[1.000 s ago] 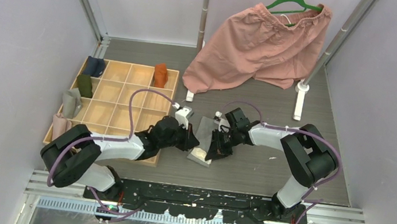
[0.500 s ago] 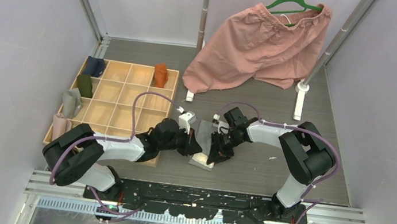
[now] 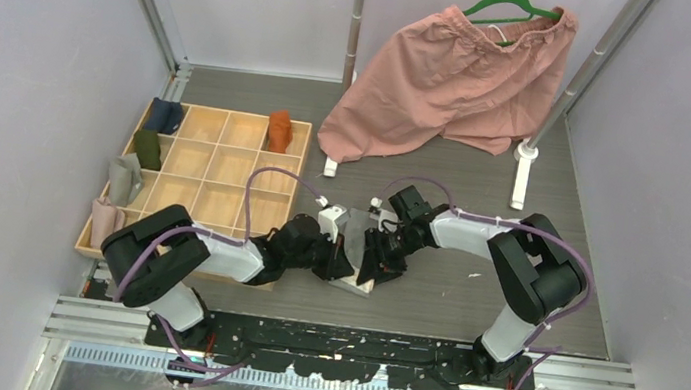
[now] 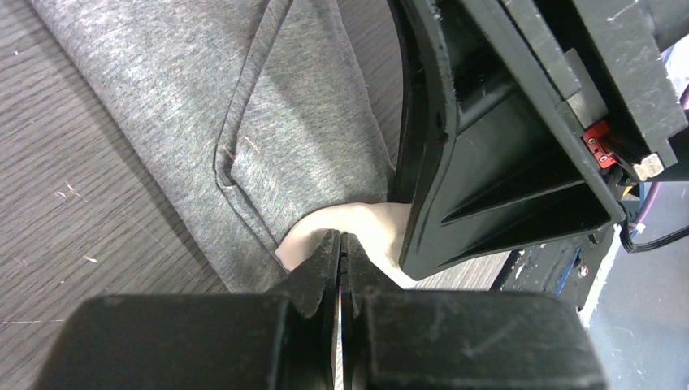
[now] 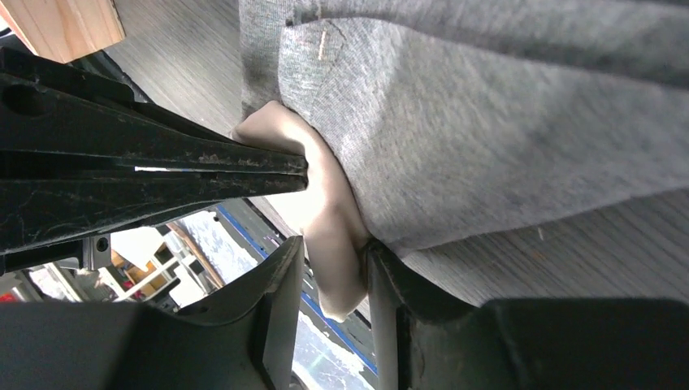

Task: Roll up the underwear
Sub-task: Roll the underwear to the center of the board.

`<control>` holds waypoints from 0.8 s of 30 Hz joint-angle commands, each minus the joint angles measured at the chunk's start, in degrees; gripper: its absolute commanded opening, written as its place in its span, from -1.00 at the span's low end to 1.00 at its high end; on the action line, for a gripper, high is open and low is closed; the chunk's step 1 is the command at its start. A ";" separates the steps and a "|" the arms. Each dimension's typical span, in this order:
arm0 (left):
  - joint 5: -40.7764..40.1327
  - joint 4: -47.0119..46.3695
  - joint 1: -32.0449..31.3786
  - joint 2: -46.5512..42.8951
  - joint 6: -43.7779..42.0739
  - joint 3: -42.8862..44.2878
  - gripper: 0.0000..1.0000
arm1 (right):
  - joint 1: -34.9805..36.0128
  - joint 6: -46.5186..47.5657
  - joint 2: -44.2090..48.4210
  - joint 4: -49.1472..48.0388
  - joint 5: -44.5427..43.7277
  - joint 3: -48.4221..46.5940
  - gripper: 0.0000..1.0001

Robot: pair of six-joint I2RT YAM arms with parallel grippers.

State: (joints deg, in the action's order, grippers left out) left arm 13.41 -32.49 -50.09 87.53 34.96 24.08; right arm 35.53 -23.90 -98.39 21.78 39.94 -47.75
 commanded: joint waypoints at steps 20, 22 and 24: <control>-6.74 1.46 -0.10 -1.44 0.82 -2.87 -0.99 | -0.02 -1.53 9.07 3.76 -15.05 0.37 -0.36; -6.74 1.42 -0.10 -1.45 0.72 -2.89 -0.99 | -0.01 -2.16 8.71 3.43 -15.48 0.39 -0.42; -6.67 1.38 -0.06 -1.47 0.77 -2.89 -0.99 | 0.18 -2.73 8.30 2.96 -15.89 0.60 -0.42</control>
State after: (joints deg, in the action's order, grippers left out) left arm 9.04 -32.91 -50.26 86.30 36.07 22.52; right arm 35.51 -25.06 -91.11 24.93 26.59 -47.03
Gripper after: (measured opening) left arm 0.012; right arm 0.295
